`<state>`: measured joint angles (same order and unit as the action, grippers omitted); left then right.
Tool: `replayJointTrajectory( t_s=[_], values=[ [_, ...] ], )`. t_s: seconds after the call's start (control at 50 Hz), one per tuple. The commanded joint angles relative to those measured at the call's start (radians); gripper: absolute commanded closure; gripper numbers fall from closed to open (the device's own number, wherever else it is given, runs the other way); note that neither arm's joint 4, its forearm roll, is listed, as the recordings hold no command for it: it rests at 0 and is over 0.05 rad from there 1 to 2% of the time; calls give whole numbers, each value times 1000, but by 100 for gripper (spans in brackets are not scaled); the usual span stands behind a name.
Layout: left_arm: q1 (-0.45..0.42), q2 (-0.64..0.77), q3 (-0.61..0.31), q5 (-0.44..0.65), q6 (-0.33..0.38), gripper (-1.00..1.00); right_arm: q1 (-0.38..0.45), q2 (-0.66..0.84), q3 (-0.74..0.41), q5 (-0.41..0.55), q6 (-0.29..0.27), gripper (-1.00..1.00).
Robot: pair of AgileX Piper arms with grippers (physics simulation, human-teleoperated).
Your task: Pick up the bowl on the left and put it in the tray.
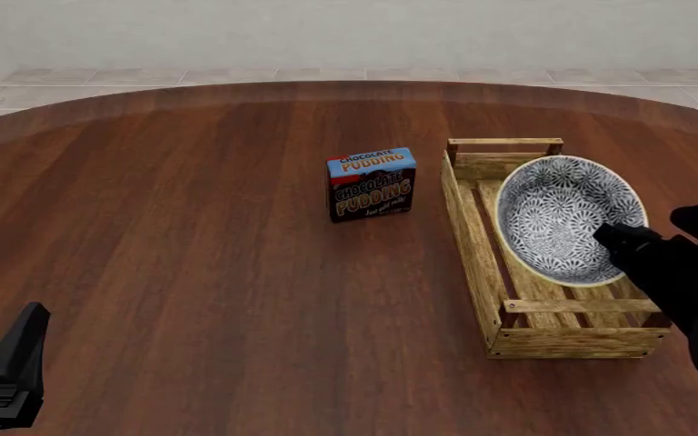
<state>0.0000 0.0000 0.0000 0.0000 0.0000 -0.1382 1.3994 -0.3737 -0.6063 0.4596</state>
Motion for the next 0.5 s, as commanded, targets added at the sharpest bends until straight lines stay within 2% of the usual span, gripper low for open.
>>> replayJointTrajectory(
  t_s=[0.02,0.5],
  values=[
    [0,0,0,0,0,-100,3,14,-11,-10,5,100],
    [0,0,0,0,0,-100,16,46,-28,-21,-12,100]
  ],
)
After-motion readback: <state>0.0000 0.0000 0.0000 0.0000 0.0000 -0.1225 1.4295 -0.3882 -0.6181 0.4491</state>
